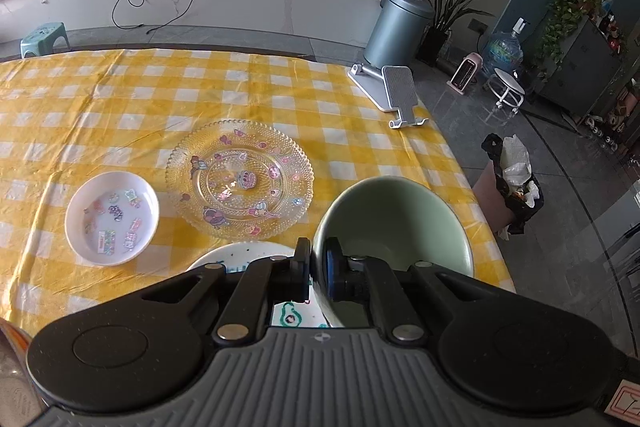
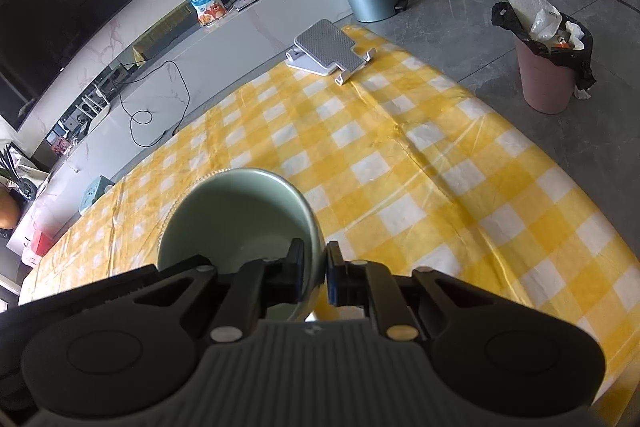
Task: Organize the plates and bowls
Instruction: 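Lift the green bowl and carry it over the stacked steel bowls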
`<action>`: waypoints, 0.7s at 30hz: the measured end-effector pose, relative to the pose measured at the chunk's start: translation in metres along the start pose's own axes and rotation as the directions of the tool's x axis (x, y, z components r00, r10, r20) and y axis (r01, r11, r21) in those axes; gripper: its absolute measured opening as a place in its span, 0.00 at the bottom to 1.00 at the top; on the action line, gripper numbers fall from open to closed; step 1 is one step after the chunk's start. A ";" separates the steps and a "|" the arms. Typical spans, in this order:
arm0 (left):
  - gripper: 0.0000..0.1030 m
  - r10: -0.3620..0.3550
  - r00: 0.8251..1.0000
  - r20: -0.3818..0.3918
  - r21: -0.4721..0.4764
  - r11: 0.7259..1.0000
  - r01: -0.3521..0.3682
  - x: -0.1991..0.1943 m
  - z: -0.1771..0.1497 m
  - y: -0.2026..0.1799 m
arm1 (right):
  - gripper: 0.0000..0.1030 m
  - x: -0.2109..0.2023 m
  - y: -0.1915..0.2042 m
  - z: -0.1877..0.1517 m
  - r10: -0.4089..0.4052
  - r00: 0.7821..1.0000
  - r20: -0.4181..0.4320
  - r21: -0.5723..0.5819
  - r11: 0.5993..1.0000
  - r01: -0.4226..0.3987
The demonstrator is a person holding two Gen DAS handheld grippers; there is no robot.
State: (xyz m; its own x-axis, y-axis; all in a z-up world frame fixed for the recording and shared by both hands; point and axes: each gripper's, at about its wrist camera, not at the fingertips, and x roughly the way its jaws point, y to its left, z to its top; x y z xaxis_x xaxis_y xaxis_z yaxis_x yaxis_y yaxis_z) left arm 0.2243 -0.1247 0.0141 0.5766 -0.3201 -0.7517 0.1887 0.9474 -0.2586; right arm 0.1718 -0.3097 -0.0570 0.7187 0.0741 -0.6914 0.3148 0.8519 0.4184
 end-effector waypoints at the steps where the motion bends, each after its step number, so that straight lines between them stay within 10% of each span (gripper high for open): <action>1: 0.07 0.008 1.000 0.009 0.003 1.000 -0.008 -0.010 -0.001 0.004 | 0.09 -0.007 0.004 -0.004 0.014 1.000 0.004 0.003 1.000 -0.014; 21: 0.07 0.153 0.977 0.148 -0.221 0.968 -0.118 -0.162 -0.044 0.139 | 0.09 -0.087 0.152 -0.107 0.229 0.971 -0.071 -0.230 0.943 -0.239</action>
State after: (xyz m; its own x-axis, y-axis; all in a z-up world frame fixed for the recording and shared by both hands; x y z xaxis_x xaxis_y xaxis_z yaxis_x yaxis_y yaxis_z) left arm 0.1218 0.0585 0.0733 0.7097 -0.1668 -0.6845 -0.0615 0.9532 -0.2960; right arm 0.0912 -0.1312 0.0040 0.7260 0.3034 -0.6172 -0.0175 0.9053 0.4244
